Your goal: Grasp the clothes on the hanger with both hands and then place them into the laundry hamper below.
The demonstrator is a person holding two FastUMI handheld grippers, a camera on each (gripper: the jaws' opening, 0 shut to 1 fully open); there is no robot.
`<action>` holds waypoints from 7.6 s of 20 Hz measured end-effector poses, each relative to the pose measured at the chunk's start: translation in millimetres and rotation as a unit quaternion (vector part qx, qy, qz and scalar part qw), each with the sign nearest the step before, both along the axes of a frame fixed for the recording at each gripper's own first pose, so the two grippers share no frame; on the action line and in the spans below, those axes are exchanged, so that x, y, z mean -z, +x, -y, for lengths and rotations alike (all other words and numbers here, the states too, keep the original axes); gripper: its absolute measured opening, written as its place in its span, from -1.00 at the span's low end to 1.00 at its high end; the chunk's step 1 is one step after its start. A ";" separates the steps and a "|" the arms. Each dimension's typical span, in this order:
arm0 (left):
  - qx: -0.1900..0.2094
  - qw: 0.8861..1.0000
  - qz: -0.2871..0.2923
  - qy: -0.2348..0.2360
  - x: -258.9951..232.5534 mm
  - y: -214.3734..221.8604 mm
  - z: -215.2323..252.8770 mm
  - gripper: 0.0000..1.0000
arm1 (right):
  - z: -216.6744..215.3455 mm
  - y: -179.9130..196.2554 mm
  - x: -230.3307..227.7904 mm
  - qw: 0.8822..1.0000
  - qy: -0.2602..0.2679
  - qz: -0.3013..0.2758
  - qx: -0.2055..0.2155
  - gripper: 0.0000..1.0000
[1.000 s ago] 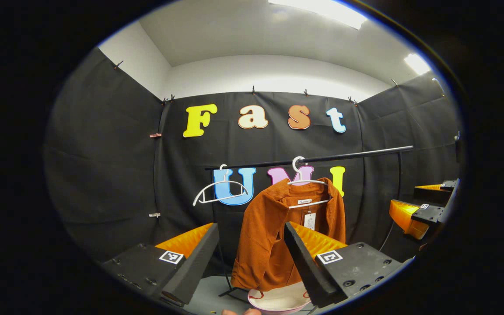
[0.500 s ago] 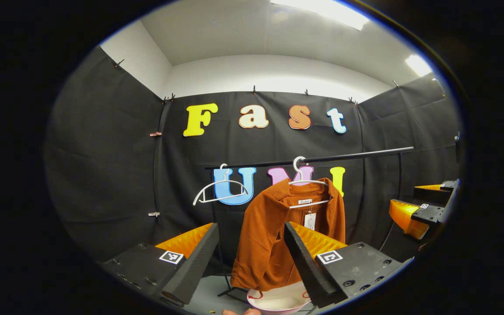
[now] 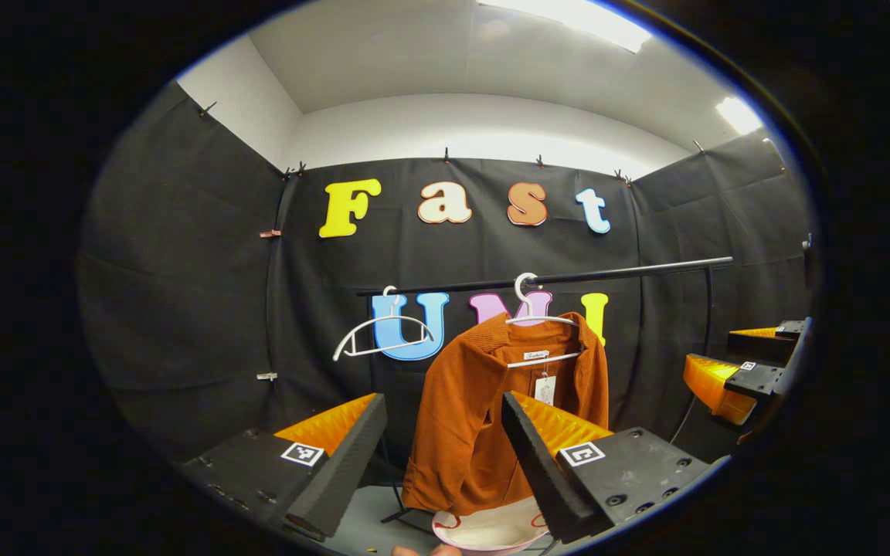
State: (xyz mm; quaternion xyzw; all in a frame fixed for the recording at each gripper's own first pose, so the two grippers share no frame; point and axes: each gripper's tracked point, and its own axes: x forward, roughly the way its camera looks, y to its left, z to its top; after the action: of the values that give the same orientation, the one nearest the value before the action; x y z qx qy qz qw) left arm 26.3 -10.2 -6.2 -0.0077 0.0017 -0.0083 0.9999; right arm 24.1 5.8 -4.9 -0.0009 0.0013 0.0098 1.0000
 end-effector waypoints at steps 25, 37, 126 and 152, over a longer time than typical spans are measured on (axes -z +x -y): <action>-0.078 0.997 -0.014 0.026 89.3 272.6 59.0 0.49 | -16.1 248.1 95.8 0.995 0.050 -0.011 -0.085 0.96; -0.046 0.999 -0.018 0.019 88.3 263.4 55.5 -0.89 | -37.8 308.3 131.6 0.996 0.068 -0.034 -0.047 0.51; 0.060 0.901 -0.429 -0.037 451.9 223.2 97.5 -0.41 | -106.9 188.2 457.4 0.857 -0.002 -0.476 -0.199 -0.48; 0.042 0.982 -0.181 -0.039 181.3 123.9 18.2 0.91 | -96.4 118.5 193.7 0.975 0.040 -0.207 -0.064 0.97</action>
State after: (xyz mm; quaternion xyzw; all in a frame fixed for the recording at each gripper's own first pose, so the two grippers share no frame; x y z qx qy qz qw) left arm 150.2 -28.4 -187.5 -0.0483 0.1831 -0.0487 0.9807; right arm 142.5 102.2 -198.6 0.0415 0.2081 0.0735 0.9745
